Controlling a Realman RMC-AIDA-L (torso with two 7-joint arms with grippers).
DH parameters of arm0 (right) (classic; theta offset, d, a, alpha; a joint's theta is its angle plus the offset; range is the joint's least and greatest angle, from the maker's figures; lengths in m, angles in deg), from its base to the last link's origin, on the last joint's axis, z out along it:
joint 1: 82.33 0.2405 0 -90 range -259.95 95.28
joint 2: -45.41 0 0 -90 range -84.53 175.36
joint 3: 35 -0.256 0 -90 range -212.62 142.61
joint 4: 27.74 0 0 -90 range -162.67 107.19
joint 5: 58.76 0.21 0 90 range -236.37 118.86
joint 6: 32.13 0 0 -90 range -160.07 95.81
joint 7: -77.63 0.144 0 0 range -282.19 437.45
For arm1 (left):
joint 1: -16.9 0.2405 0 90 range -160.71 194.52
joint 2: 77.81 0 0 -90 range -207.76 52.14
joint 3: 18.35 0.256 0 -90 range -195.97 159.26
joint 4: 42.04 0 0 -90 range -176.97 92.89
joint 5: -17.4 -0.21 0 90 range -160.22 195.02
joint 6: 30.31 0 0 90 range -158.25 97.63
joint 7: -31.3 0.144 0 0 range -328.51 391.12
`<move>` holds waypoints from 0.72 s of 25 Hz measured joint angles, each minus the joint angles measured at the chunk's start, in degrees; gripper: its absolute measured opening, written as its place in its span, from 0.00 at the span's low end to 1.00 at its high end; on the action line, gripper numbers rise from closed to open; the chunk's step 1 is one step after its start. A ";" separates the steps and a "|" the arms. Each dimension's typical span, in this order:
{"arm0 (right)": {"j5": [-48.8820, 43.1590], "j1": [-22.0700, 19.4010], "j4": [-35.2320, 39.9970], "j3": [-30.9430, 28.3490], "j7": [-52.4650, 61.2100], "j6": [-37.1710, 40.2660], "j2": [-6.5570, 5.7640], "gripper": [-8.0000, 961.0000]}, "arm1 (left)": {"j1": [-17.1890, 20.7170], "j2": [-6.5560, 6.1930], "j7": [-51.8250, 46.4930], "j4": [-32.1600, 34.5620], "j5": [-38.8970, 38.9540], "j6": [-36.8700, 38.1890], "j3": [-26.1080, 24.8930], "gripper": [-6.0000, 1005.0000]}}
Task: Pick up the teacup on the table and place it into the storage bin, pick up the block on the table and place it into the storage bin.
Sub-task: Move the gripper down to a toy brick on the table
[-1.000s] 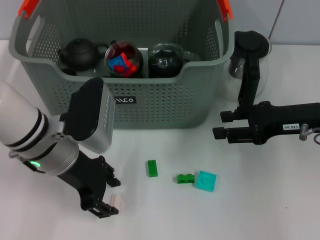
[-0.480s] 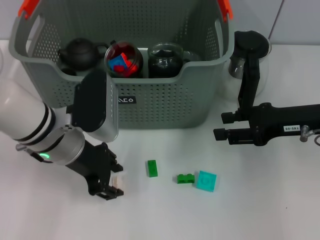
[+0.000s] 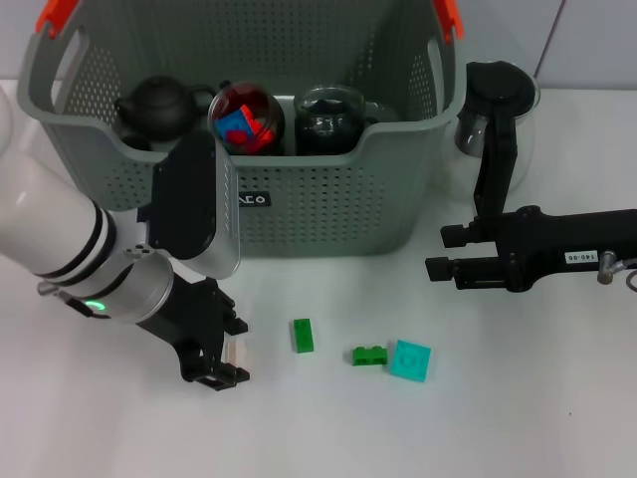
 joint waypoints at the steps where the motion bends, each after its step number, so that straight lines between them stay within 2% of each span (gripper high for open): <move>1: 0.00 0.00 0.00 0.00 -0.02 0.00 0.00 0.67 | -0.06 0.00 0.00 -0.19 0.00 0.06 0.01 0.57; 11: 0.00 0.00 0.05 -0.01 -0.08 0.00 0.00 0.67 | -0.25 0.00 -0.62 -0.65 -0.02 0.09 0.20 0.57; 18: 0.00 0.00 0.04 0.00 -0.06 0.01 0.00 0.67 | -1.84 -0.25 -4.46 -1.93 -0.23 0.70 -0.01 0.49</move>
